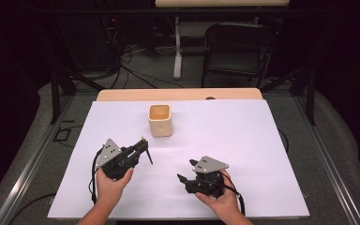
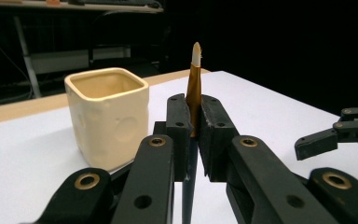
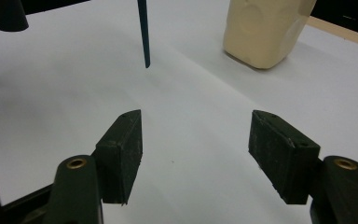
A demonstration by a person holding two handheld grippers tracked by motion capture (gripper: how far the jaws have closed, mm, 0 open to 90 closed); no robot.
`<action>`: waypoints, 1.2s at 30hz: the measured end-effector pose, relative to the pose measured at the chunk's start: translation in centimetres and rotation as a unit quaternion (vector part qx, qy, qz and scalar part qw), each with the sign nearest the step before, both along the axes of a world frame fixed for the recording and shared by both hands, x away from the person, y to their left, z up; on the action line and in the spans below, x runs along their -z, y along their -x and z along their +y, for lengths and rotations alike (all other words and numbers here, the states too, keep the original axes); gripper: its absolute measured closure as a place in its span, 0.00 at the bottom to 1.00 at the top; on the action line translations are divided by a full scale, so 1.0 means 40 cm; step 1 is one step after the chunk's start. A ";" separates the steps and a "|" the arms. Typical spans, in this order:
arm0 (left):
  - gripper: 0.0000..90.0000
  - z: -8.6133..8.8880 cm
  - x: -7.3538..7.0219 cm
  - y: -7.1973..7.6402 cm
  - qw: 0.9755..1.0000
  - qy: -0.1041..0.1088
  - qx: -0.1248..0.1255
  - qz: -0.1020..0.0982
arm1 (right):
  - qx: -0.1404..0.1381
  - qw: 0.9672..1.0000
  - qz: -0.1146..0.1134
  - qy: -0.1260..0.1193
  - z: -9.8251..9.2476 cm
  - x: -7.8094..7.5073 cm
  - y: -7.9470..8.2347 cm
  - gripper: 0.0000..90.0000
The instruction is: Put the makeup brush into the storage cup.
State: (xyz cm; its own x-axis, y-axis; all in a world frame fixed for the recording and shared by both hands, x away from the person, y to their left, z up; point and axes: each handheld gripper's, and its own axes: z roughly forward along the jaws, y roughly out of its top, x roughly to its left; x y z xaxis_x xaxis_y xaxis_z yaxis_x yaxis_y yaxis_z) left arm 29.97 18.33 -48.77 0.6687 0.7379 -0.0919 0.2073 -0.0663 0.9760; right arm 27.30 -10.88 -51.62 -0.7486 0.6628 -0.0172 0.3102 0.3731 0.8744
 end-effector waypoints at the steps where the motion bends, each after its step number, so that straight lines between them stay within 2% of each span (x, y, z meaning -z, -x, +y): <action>1: 0.92 0.001 -0.001 0.000 1.000 -0.003 0.001 -0.004 | 0.000 1.000 -0.001 -0.001 0.000 0.000 0.000 0.38; 8: 0.92 0.004 -0.006 -0.007 1.000 -0.006 0.002 -0.016 | 0.002 1.000 -0.001 -0.005 -0.002 0.002 0.000 0.38; 13: 0.93 0.006 -0.010 -0.014 1.000 -0.004 0.006 -0.012 | 0.003 1.000 0.000 -0.003 0.001 0.006 0.002 0.38; 20: 0.93 0.011 -0.011 -0.026 1.000 0.016 0.012 -0.001 | 0.005 1.000 -0.002 -0.005 0.001 0.010 0.000 0.37; 25: 0.93 0.016 -0.008 -0.034 1.000 0.015 0.004 0.002 | 0.008 1.000 -0.004 -0.007 0.001 0.014 -0.002 0.37; 32: 0.93 0.026 -0.006 -0.050 1.000 0.029 -0.002 0.002 | 0.011 1.000 -0.004 -0.009 -0.004 0.018 -0.004 0.36; 36: 0.93 0.031 -0.007 -0.056 1.000 0.026 -0.004 0.002 | 0.012 1.000 -0.004 -0.011 -0.005 0.021 -0.005 0.36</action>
